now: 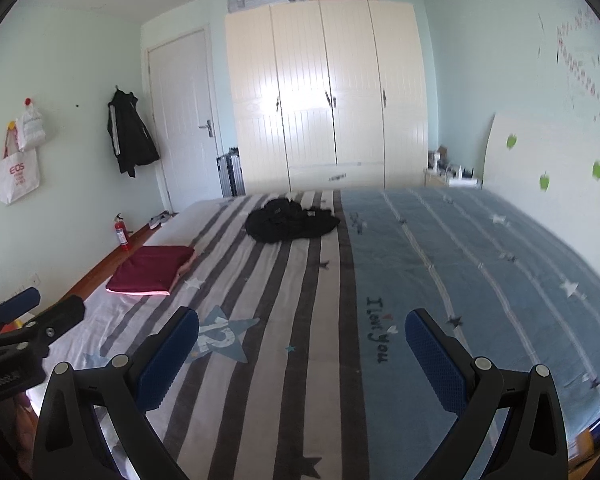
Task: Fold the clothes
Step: 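Move both grippers toward the crumpled black T-shirt on the bed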
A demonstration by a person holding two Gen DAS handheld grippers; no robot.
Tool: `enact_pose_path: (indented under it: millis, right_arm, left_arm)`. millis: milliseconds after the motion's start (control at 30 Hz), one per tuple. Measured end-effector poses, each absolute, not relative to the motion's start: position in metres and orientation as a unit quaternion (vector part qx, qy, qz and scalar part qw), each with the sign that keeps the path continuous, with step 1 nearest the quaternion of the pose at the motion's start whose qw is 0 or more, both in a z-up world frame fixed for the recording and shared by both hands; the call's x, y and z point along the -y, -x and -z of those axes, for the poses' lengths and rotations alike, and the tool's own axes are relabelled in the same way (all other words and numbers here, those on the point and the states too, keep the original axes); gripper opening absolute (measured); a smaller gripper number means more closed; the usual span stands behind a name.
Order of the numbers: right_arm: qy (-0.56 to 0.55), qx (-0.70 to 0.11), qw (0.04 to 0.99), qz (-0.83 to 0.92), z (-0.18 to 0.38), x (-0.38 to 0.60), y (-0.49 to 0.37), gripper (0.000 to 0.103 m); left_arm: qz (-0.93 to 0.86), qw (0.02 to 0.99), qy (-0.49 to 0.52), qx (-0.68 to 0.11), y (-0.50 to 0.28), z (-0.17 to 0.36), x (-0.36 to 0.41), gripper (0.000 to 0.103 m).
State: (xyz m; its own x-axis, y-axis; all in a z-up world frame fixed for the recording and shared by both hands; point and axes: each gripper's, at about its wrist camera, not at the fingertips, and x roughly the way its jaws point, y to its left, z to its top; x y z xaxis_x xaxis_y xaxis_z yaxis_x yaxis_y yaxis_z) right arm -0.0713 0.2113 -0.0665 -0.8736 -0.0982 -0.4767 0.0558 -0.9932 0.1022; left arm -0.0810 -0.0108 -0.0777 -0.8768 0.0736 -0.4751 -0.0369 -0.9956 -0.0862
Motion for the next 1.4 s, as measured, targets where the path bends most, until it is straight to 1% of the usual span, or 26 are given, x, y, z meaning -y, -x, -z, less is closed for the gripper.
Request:
enact_pose_path:
  millis: [200, 300, 400, 500, 700, 833, 967, 1067, 1133, 1167, 1267, 1400]
  right_arm:
    - [-0.282, 0.039, 0.033, 0.958, 0.158, -0.214, 0.181, 0.102]
    - [-0.292, 0.036, 0.027, 0.955, 0.203, -0.21, 0.25, 0.102]
    - [-0.32, 0.041, 0.018, 0.946, 0.233, -0.206, 0.32, 0.102]
    - [-0.329, 0.035, 0.017, 0.944, 0.233, -0.198, 0.373, 0.102]
    - [-0.349, 0.035, 0.009, 0.937, 0.202, -0.185, 0.479, 0.102]
    - [-0.373, 0.023, -0.002, 0.928, 0.198, -0.175, 0.553, 0.102]
    - [-0.393, 0.039, -0.002, 0.919, 0.208, -0.173, 0.63, 0.102]
    - [-0.401, 0.054, 0.012, 0.914, 0.219, -0.17, 0.686, 0.102]
    - [-0.406, 0.045, 0.017, 0.913, 0.23, -0.164, 0.721, 0.102]
    - [-0.41, 0.04, 0.02, 0.911, 0.236, -0.161, 0.737, 0.102]
    - [-0.427, 0.039, 0.034, 0.903, 0.26, -0.151, 0.776, 0.102]
    - [-0.433, -0.009, 0.054, 0.9, 0.281, -0.129, 0.805, 0.102]
  left_arm:
    - [-0.96, 0.035, 0.275, 0.051, 0.206, 0.178, 0.022, 0.102]
    - [-0.959, 0.026, 0.277, 0.05, 0.271, 0.217, 0.029, 0.102]
    - [-0.956, 0.027, 0.288, 0.052, 0.324, 0.221, 0.037, 0.102]
    - [-0.952, 0.03, 0.301, 0.054, 0.376, 0.22, 0.044, 0.102]
    - [-0.946, 0.043, 0.317, 0.056, 0.482, 0.208, 0.057, 0.102]
    - [-0.942, 0.046, 0.327, 0.058, 0.56, 0.211, 0.063, 0.102]
    - [-0.932, 0.048, 0.354, 0.056, 0.643, 0.229, 0.057, 0.102]
    - [-0.922, 0.046, 0.376, 0.08, 0.709, 0.252, 0.053, 0.102]
    - [-0.917, 0.033, 0.387, 0.086, 0.745, 0.268, 0.051, 0.101]
    - [-0.915, 0.027, 0.393, 0.087, 0.761, 0.275, 0.051, 0.097]
    - [-0.908, 0.02, 0.409, 0.082, 0.804, 0.295, 0.05, 0.092]
    - [-0.901, 0.025, 0.426, 0.077, 0.833, 0.314, 0.047, 0.092]
